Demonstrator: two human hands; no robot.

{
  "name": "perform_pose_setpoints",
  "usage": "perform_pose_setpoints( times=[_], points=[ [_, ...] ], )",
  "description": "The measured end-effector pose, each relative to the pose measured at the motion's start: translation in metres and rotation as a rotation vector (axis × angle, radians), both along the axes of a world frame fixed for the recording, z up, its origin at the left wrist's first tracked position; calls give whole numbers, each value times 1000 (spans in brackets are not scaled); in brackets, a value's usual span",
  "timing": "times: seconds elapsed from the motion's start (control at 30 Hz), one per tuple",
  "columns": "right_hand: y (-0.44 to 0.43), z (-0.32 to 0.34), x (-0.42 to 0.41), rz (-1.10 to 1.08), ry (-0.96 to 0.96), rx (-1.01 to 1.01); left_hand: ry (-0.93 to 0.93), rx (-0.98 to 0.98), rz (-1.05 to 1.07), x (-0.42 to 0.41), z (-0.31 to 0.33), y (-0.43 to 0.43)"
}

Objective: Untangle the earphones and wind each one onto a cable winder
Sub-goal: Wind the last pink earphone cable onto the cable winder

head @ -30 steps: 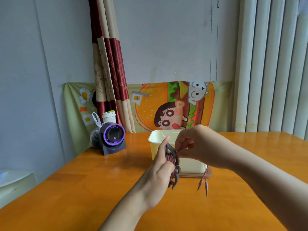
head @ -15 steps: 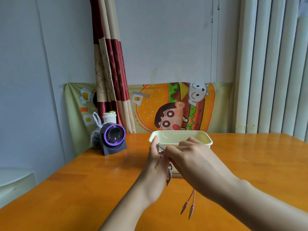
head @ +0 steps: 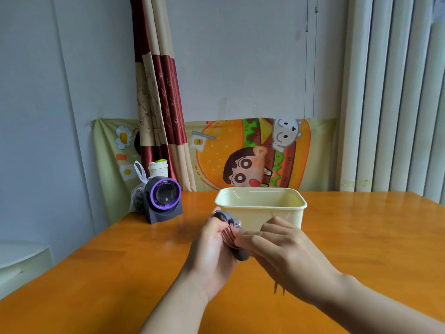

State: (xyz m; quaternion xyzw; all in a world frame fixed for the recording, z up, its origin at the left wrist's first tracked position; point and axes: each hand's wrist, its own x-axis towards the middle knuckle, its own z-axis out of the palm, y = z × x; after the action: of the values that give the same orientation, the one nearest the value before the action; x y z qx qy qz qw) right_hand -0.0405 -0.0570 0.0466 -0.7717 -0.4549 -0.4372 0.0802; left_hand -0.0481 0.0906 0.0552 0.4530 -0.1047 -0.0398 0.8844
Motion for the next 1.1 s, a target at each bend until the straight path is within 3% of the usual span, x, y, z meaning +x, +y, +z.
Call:
perform_pose_setpoints(
  times=[0.2, 0.5, 0.6, 0.87, 1.1],
  points=[
    [-10, -5, 5, 103, 84, 211, 5, -188, -23, 1, 8, -2],
    [-17, 28, 1, 75, 654, 268, 2, -98, -13, 2, -2, 2],
    [-20, 41, 2, 17, 811, 259, -46, -23, -51, 2, -5, 3],
    [-20, 59, -3, -170, 776, 163, -217, 169, -168, 1, -10, 4],
    [-19, 58, -2, -200, 789, 228, -426, 654, -21, 0, -11, 12]
  ],
)
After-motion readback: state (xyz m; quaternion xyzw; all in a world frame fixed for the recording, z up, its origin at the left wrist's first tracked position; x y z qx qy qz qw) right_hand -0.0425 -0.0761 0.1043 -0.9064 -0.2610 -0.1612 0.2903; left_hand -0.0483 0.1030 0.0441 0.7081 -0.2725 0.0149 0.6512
